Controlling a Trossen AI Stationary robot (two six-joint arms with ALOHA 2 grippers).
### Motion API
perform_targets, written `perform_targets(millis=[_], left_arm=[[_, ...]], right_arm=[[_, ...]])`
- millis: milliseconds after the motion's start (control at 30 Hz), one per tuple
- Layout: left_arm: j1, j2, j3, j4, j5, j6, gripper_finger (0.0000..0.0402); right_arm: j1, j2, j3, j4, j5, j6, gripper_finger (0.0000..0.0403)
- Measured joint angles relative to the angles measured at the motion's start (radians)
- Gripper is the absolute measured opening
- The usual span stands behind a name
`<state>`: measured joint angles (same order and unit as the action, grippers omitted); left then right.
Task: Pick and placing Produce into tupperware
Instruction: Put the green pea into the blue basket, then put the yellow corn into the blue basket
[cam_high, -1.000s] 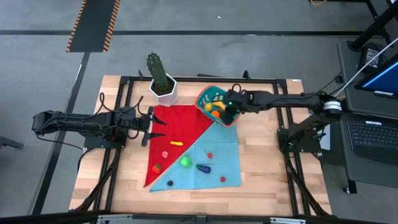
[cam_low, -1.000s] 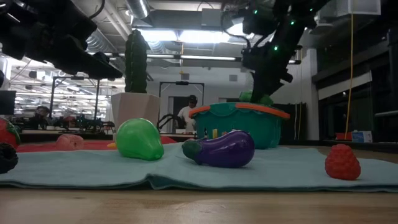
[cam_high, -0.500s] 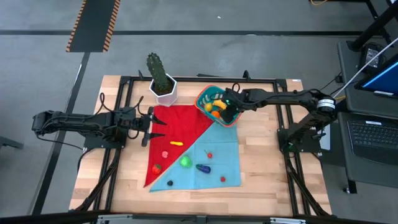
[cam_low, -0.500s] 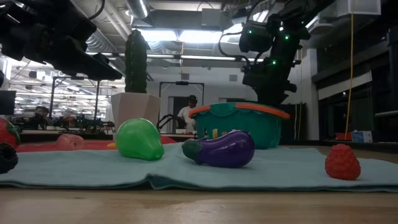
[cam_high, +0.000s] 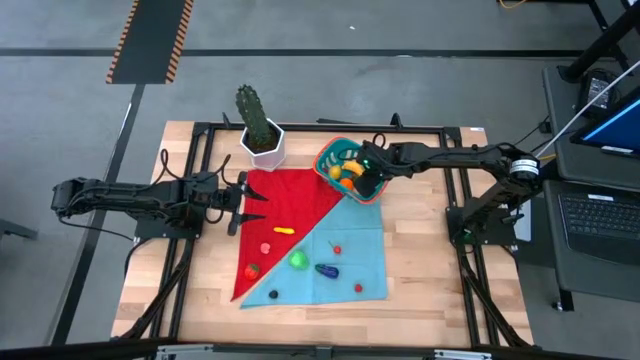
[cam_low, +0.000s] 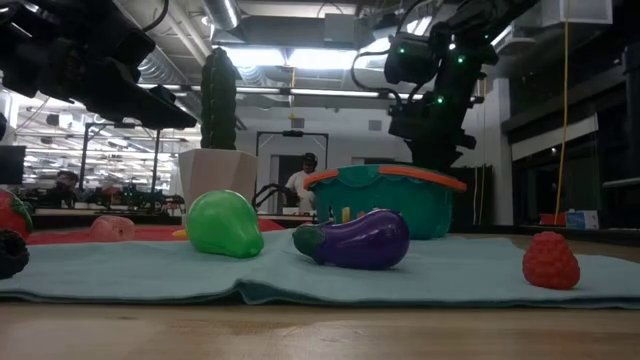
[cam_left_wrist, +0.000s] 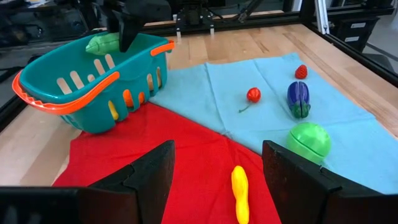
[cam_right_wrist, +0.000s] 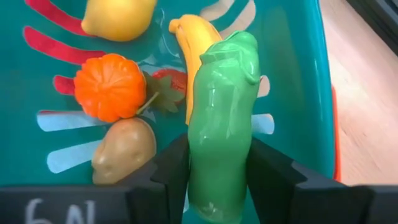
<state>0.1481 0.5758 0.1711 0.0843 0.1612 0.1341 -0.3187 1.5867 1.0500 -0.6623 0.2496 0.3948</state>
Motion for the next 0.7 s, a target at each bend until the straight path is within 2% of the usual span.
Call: perform_targets(millis=[400,700], left_arm=[[0.0,0.0,0.0,0.0,0.0,0.0,0.0231],[0.0,0.0,0.0,0.006,0.0,0.01,0.0231]], right_arm=[[0.0,0.0,0.0,0.018,0.0,0.019,0.0149],[0.0,-0.028,0.0,0.036,0.001,-0.031,0.0149]])
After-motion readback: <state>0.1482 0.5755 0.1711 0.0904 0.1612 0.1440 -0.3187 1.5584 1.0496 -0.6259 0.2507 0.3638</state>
